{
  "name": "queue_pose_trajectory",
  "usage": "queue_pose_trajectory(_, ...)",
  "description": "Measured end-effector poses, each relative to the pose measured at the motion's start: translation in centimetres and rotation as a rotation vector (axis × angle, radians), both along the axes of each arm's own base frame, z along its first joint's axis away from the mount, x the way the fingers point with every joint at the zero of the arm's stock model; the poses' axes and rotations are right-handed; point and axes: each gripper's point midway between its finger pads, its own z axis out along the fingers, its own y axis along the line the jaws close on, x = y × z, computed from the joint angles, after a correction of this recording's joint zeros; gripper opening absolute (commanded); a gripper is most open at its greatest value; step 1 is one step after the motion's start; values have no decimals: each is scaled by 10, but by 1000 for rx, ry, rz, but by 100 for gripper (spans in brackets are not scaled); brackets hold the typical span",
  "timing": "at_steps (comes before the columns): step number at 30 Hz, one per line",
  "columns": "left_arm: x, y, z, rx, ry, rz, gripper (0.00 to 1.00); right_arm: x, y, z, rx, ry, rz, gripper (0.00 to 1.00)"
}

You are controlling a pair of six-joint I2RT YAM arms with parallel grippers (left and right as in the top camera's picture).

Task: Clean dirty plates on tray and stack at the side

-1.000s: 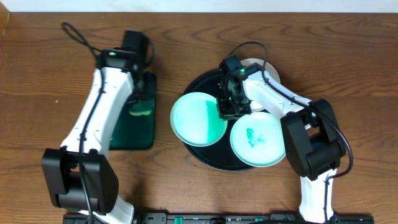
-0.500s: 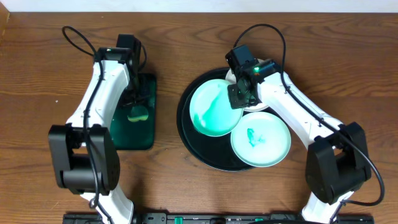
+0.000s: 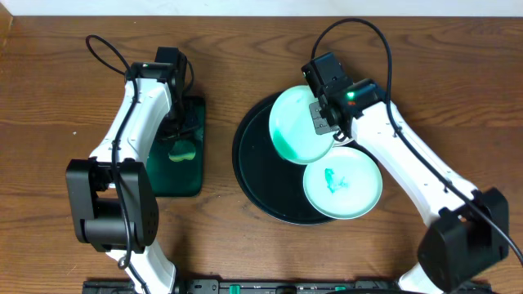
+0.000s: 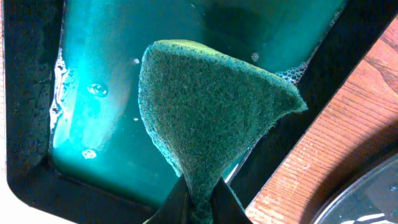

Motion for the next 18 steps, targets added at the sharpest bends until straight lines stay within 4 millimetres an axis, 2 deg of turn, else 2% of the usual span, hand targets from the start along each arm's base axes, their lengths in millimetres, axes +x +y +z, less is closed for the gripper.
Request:
queue_pose_trajectory(4, 0, 0, 0, 0, 0, -1, 8, 2, 5, 22, -82, -87, 67, 1)
queue_pose_trajectory(9, 0, 0, 0, 0, 0, -1, 8, -2, 16, 38, -246, -165, 161, 1)
queue_pose_trajectory(18, 0, 0, 0, 0, 0, -1, 8, -16, 49, 72, -502, -328, 282, 1)
